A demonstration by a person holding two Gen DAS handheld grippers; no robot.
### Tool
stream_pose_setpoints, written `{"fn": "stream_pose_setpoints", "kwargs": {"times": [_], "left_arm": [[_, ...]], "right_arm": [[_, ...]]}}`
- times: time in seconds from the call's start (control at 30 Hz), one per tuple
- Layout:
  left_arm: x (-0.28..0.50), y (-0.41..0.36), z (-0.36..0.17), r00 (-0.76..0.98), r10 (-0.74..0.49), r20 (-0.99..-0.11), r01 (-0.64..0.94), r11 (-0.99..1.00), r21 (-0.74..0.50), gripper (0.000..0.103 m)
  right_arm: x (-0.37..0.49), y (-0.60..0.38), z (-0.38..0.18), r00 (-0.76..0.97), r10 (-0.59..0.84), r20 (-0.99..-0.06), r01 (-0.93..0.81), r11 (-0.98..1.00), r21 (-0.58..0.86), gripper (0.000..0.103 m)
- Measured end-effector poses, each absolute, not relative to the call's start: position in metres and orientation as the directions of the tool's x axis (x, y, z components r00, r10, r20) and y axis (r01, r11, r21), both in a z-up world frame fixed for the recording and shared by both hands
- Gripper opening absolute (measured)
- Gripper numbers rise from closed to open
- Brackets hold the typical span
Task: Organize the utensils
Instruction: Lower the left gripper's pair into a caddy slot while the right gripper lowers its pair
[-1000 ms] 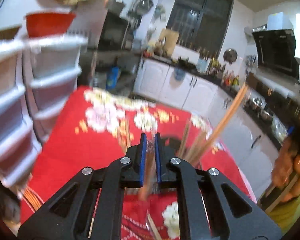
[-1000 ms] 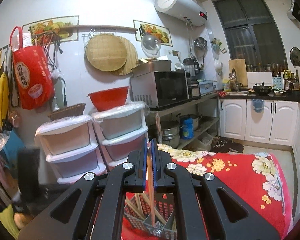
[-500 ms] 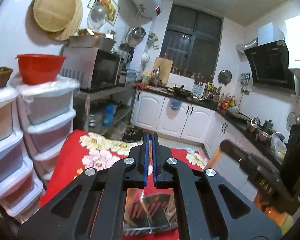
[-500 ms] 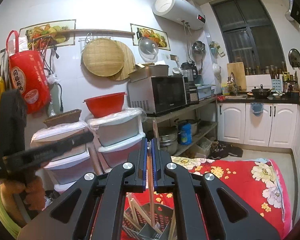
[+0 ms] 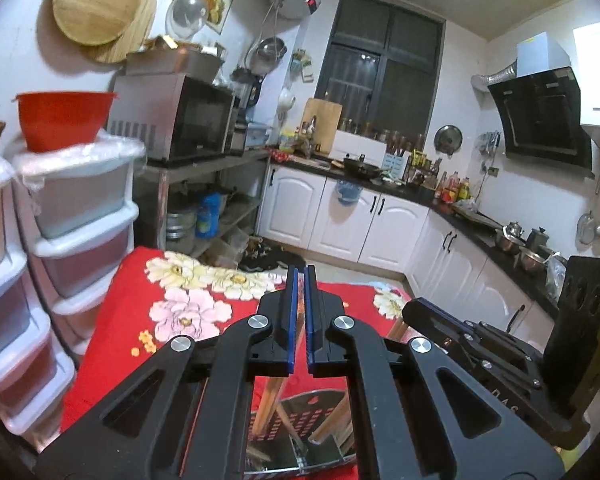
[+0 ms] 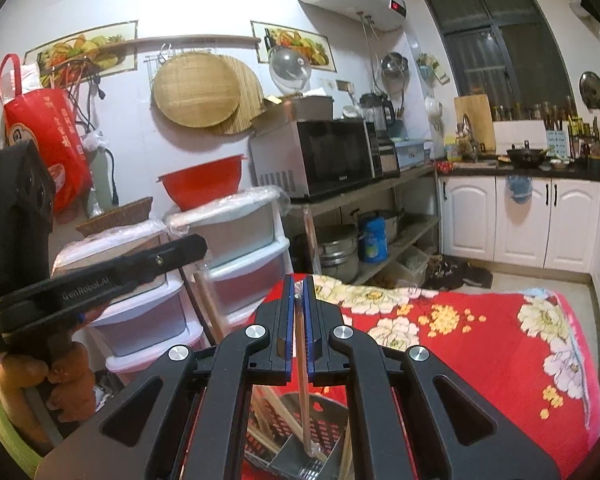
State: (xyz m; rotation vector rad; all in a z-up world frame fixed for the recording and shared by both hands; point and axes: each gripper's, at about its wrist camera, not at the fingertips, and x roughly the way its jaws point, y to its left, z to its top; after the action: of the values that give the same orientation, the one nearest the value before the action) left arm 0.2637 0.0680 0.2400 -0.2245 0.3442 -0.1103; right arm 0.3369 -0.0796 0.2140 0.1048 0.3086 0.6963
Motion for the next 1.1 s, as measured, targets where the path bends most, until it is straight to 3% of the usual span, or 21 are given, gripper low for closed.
{"fn": "stream_pose_setpoints", "kwargs": {"times": [0.57,1.1], "left_arm": [[0.271,0.070,0.174,0.898,-0.155,-0.412,0.039,0.960,-0.278,0.000],[0.260,0.071,0.158,0.890,-0.140,-0.433,0.022,0.964,-0.265,0.000]], "right_arm": [[0.343,-0.093,0.162,0.703,0.634,-0.322,-0.570,0.773,0.278,0.005],[0.329,-0.119,0.134,0.697,0.609,-0.377,-0.517,0.792,0.323,0.005]]}}
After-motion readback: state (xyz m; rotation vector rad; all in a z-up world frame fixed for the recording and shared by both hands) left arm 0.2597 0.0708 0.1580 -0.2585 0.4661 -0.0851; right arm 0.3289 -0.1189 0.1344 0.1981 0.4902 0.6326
